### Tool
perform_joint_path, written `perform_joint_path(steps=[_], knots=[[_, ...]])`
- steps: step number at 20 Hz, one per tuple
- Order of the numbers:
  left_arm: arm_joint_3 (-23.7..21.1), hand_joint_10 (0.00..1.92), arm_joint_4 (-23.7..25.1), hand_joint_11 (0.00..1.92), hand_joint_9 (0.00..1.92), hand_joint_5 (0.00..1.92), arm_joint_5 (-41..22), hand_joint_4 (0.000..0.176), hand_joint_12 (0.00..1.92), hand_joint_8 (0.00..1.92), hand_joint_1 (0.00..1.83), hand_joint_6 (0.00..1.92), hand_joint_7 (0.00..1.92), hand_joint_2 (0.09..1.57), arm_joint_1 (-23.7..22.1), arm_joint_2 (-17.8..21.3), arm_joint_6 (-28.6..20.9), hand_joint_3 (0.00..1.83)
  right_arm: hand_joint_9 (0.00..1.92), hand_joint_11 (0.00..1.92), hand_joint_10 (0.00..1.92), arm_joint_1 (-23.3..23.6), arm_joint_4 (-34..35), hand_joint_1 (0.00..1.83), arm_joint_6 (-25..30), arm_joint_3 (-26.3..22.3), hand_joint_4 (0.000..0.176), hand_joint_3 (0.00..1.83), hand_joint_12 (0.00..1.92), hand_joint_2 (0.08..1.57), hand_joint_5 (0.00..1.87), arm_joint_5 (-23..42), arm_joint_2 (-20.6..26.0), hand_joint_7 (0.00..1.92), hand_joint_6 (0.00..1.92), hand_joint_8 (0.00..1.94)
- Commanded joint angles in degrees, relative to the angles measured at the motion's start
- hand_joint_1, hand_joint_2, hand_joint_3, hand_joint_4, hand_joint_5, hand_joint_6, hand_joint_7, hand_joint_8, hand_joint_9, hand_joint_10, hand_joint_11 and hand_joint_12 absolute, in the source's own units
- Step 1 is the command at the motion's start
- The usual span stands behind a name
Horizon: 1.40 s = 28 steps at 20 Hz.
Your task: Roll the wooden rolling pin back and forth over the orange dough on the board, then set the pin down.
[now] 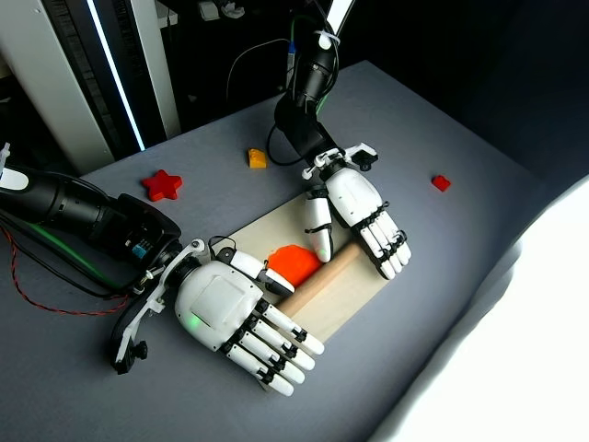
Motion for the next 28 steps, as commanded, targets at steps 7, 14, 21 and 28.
perform_joint_path(steps=[7, 14, 21, 28], knots=[[1.9, 0.0, 1.4, 0.0, 0.0, 0.0, -2.8, 0.0, 0.0, 0.0, 0.0, 0.0, 0.0, 1.39, -0.8, -1.0, 0.8, 0.01, 0.0, 0.0, 0.0, 0.3, -0.8, 0.0, 0.2, 1.3, 0.0, 0.0, 0.0, 1.5, 0.06, 3.7, 0.5, 0.03, 0.0, 0.0], [2.6, 0.0, 1.3, 0.0, 0.0, 0.0, -1.7, 0.0, 0.0, 0.0, 0.0, 0.0, 0.0, 1.38, -1.0, -1.2, 1.3, 0.0, 0.0, 0.0, 0.0, 0.5, -1.9, 0.0, 0.3, 1.7, 0.0, 0.0, 0.0, 1.5, 0.06, 3.5, 0.5, 0.03, 0.01, 0.0], [3.1, 0.0, 1.4, 0.0, 0.0, 0.0, 0.7, 0.0, 0.0, 0.0, 0.0, 0.0, 0.0, 1.38, -1.8, -1.1, 2.0, 0.0, 0.0, 0.0, 0.0, 0.1, -5.5, 0.0, 0.9, 1.7, 0.0, 0.0, 0.0, 1.5, 0.07, 3.2, 0.7, 0.03, 0.01, 0.0], [3.0, 0.0, 1.7, 0.0, 0.0, 0.0, 1.4, 0.0, 0.0, 0.0, 0.0, 0.0, 0.0, 1.38, -2.1, -0.9, 1.9, 0.0, 0.0, 0.0, 0.0, -0.2, -6.2, 0.0, 1.0, 1.4, 0.0, 0.0, 0.0, 1.5, 0.05, 3.1, 0.8, 0.02, 0.0, 0.0]])
